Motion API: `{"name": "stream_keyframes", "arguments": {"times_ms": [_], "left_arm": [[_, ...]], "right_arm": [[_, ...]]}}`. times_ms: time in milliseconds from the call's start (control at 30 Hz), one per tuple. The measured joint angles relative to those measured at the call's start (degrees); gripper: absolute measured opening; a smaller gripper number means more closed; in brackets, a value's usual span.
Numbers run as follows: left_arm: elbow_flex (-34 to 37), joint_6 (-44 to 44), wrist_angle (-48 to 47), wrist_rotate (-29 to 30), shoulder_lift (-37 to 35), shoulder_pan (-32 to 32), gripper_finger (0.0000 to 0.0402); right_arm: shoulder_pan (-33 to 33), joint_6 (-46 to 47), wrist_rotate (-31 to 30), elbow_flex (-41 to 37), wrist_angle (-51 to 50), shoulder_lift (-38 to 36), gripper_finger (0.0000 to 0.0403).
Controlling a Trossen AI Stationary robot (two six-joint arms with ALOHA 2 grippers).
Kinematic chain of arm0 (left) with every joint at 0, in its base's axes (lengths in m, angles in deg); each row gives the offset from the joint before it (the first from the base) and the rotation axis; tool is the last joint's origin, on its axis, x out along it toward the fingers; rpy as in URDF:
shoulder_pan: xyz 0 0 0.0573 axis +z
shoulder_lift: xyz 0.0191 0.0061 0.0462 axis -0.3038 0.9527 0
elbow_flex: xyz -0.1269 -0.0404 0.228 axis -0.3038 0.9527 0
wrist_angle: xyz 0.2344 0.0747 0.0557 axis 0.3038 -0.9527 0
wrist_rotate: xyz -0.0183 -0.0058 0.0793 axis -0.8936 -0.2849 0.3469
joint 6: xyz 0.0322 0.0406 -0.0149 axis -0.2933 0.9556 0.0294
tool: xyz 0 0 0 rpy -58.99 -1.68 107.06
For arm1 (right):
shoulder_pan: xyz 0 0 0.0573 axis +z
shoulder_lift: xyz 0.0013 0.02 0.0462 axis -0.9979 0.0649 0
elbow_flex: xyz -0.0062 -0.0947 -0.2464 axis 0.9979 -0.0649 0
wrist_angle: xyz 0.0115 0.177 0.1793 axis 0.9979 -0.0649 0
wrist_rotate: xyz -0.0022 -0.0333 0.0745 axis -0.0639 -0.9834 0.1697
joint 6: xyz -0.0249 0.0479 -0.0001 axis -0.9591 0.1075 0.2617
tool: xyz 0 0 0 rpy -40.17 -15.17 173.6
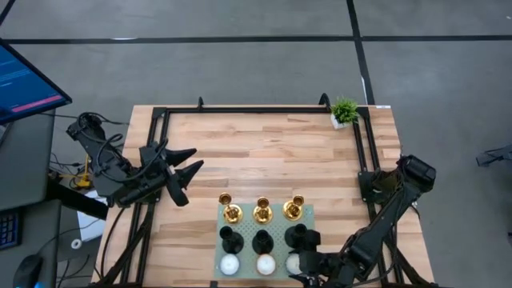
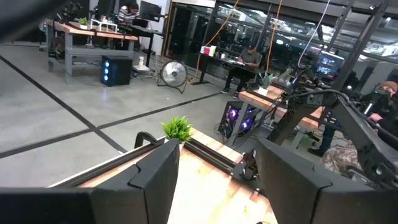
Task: Pick & Place candle stick holders
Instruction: Put the blue scented candle on the shelf aligned with the other orange scented candle
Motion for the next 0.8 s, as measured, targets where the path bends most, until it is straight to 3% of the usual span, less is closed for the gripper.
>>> {"name": "stream_keyframes", "arguments": {"times_ms": [533,800], "left_arm": [[0.0,0.0,0.0,0.0,0.0,0.0,0.0212],[0.0,0.0,0.0,0.0,0.0,0.0,0.0212]], "right_arm": [[-0.1,1.9,3.1,0.0,-2.3,-0.6,0.0287],[-0.3,2.0,3.6,0.0,-2.7,-0.7,0.0317]]}}
